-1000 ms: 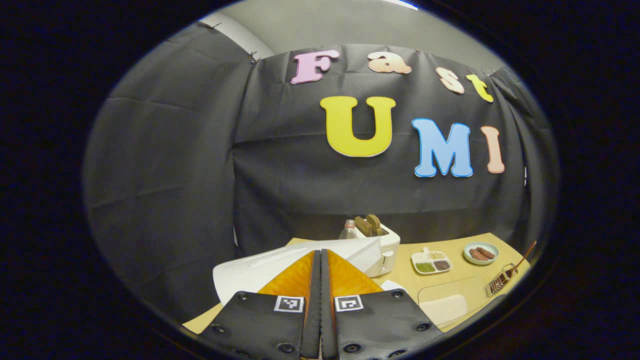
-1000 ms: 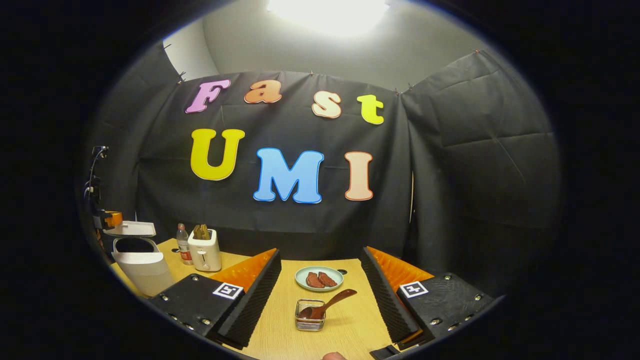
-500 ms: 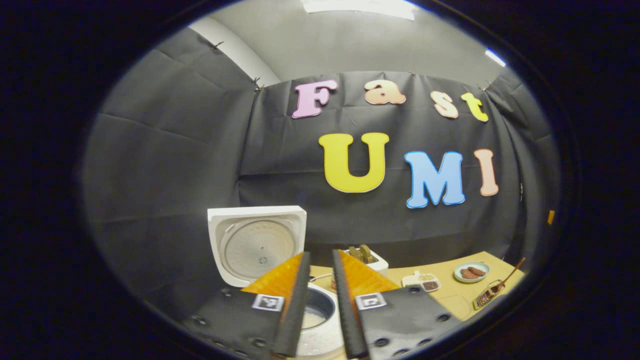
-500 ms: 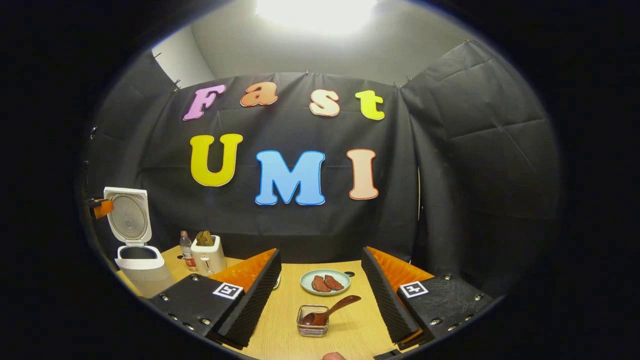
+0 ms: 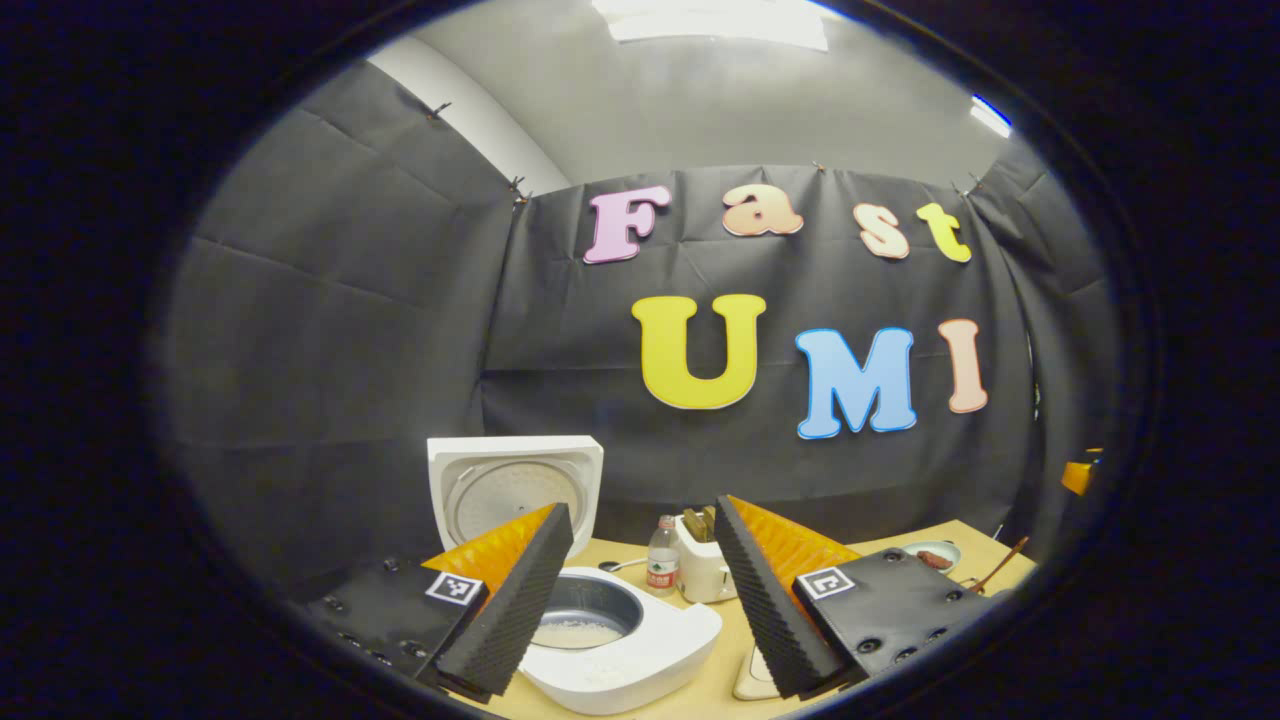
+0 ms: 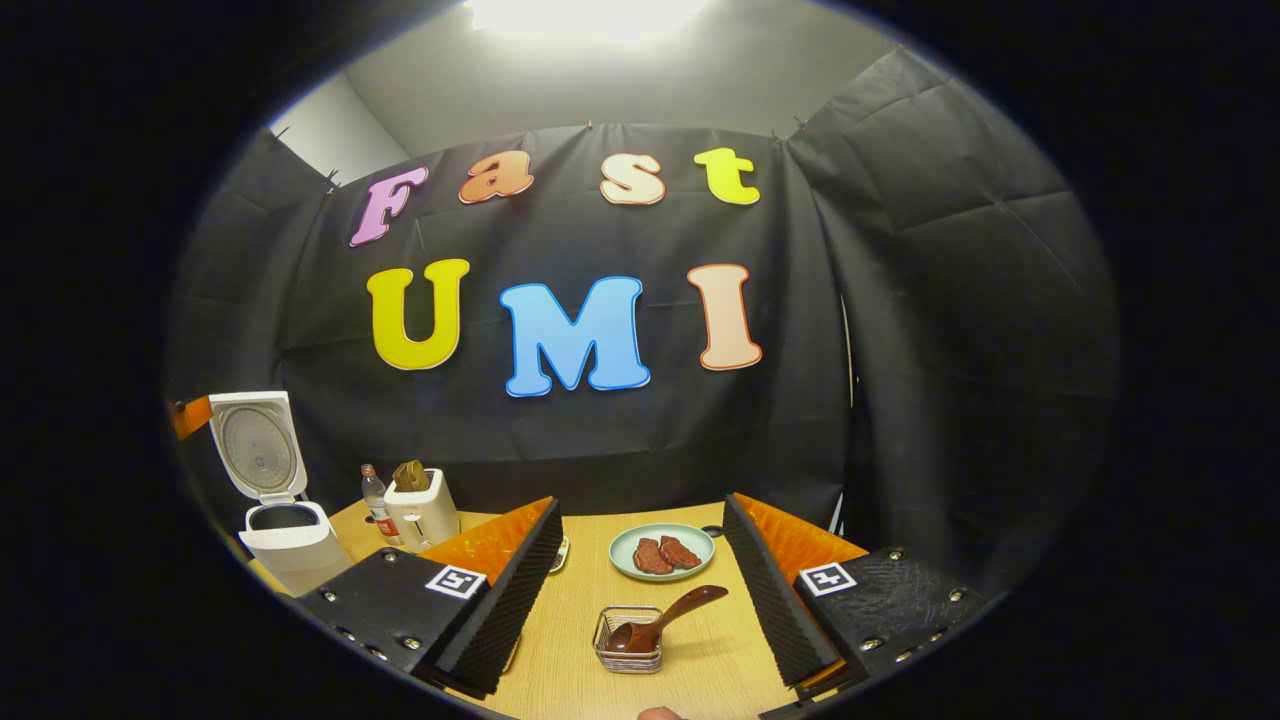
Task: Close the left gripper, press the button to open the rice cooker; take a wooden spoon from the chopstick holder with the right hand, scoop a spoonful of rice and pour it into the rice cooker, then put the wooden spoon back into the chopstick holder.
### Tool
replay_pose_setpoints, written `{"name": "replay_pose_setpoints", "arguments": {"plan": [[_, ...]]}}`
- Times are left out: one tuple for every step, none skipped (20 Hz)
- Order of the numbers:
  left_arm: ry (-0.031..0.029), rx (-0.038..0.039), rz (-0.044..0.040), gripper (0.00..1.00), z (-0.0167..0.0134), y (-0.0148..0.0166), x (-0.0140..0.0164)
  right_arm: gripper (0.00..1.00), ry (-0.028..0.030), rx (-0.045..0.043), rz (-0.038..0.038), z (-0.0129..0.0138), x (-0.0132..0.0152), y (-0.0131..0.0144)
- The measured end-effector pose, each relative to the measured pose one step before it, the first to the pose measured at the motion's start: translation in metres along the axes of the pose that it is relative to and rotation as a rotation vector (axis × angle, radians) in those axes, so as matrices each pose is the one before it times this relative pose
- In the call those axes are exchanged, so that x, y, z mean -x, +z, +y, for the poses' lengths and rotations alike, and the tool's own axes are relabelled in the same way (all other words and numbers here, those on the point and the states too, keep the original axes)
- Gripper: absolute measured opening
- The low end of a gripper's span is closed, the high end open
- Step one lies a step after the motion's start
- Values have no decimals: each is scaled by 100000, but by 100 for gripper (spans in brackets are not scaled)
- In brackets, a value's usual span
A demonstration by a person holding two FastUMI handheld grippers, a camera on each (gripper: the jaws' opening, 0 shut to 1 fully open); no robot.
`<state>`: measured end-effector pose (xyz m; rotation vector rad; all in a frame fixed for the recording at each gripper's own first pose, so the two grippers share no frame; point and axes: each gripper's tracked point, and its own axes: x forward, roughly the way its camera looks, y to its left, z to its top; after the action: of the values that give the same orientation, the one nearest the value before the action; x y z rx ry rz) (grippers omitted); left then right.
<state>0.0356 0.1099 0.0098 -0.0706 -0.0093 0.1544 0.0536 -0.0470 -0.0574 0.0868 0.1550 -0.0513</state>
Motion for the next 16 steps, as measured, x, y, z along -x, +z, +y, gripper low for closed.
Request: {"name": "replay_pose_setpoints", "arguments": {"plan": [[-67,-97,-48,99,-308,71,460,98,331,-1341,1316,-388,-535,-379],[-86,-215,445,98,-277,-188,584,98,147,-1180,1253,-316,-534,-330],[-6,-161,344,98,-323,-30,444,98,-28,-909,1061,-462,-586,-395],[162,-98,673,98,-316,-230,346,98,17,-585,605,-411,-630,-233],[-107,-166,833,98,-296,-263,432,98,-13,-238,1377,-303,-642,-829],[-343,-258,640,98,-328,-182,495,98,-522,45,1676,-398,-649,-821],[-206,-297,343,98,-286,54,375,98,-587,49,1726,-512,-675,-824],[-226,-363,204,98,-297,110,355,98,-627,-150,1725,-445,-652,-818],[-102,-346,-9,98,-94,124,365,98,-525,-118,1445,-210,-569,-745],[-174,-571,145,98,-254,-9,299,99,-930,-594,1562,-352,-644,-822],[166,-813,179,98,-126,56,283,99,-162,-1225,2209,-141,-539,-977],[250,-827,11,98,14,101,221,100,-136,-1264,1696,-76,-559,-868],[335,-646,152,99,-6,71,296,100,-267,-897,1817,-71,-506,-791],[343,-361,287,99,56,-88,319,100,-415,-392,1607,-90,-551,-736],[388,-281,309,99,-3,-33,238,100,-533,-179,1401,-119,-470,-775],[537,-339,216,99,196,38,196,100,-777,163,1212,-213,-473,-537]]}}
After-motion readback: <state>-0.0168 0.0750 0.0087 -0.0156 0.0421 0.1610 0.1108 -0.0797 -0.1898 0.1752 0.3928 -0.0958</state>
